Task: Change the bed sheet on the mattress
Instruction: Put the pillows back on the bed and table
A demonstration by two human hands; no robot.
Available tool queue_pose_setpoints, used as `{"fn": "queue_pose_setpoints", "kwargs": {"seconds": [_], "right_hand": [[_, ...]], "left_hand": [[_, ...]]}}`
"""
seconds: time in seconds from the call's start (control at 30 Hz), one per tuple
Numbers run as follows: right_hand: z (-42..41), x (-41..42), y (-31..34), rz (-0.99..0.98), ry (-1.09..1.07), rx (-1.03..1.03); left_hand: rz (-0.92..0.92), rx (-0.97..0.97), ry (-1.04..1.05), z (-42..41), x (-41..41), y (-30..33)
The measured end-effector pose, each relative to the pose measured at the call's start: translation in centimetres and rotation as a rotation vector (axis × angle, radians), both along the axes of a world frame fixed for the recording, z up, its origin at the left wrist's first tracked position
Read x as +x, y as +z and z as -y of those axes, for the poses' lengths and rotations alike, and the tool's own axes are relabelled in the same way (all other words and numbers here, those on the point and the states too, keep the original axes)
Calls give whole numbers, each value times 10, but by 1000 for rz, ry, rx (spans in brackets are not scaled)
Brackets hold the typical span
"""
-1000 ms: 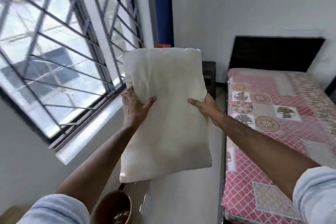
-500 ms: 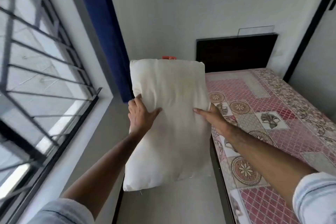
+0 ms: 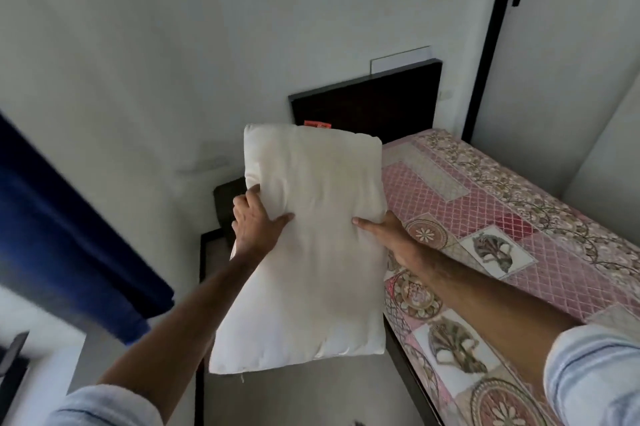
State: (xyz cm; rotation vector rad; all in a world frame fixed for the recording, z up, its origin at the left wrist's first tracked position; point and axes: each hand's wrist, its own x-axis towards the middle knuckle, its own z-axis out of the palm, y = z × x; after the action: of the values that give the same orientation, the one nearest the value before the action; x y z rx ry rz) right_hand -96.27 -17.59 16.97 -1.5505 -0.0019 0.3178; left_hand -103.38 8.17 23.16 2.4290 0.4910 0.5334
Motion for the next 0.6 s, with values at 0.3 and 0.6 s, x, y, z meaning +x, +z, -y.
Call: {"fn": "queue_pose_setpoints", "kwargs": {"seconds": [0.3,0.6], "right_hand": [[-34,203,-5,-112,-170,7],[-57,388,-54,-222,-394,112]], "left_hand": [[-31,49,-209,-35,259,7],[-153,48,-514,-58,521,-43]]}}
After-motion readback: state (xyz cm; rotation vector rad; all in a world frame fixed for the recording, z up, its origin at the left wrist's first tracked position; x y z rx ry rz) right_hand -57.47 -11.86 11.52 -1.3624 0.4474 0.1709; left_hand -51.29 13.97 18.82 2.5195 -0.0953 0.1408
